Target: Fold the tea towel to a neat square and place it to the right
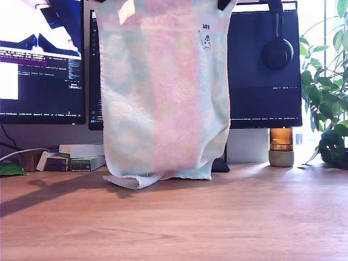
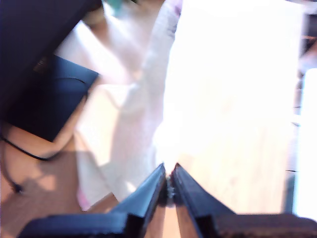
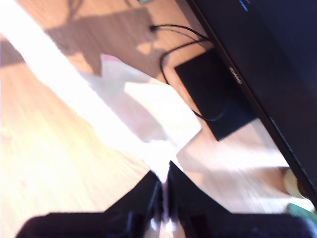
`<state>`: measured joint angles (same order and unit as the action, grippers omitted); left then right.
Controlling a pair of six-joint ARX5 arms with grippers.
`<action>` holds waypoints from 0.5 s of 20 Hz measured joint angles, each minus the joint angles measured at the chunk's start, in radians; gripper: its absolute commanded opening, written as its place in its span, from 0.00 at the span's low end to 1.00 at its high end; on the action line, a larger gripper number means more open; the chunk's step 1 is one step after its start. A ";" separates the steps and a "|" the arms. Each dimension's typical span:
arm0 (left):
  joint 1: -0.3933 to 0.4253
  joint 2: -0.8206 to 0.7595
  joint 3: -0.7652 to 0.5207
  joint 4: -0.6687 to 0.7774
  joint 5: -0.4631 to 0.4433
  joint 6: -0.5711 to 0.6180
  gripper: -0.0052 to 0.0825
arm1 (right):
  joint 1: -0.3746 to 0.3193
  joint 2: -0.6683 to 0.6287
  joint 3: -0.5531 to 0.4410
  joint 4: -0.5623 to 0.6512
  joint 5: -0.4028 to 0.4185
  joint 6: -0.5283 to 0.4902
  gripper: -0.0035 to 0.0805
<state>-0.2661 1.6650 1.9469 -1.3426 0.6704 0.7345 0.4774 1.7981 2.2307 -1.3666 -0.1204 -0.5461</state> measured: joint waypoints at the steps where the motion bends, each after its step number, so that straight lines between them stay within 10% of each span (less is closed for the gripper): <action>1: 0.000 0.000 0.000 0.032 -0.001 0.000 0.03 | 0.000 0.000 0.000 0.004 -0.002 -0.001 0.03; 10: -0.004 0.000 0.003 0.668 -0.456 -0.025 0.03 | 0.022 0.001 0.000 0.570 0.208 0.008 0.03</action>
<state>-0.2699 1.6646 1.9499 -0.6750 0.2142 0.7097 0.4995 1.7992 2.2307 -0.7967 0.0872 -0.5381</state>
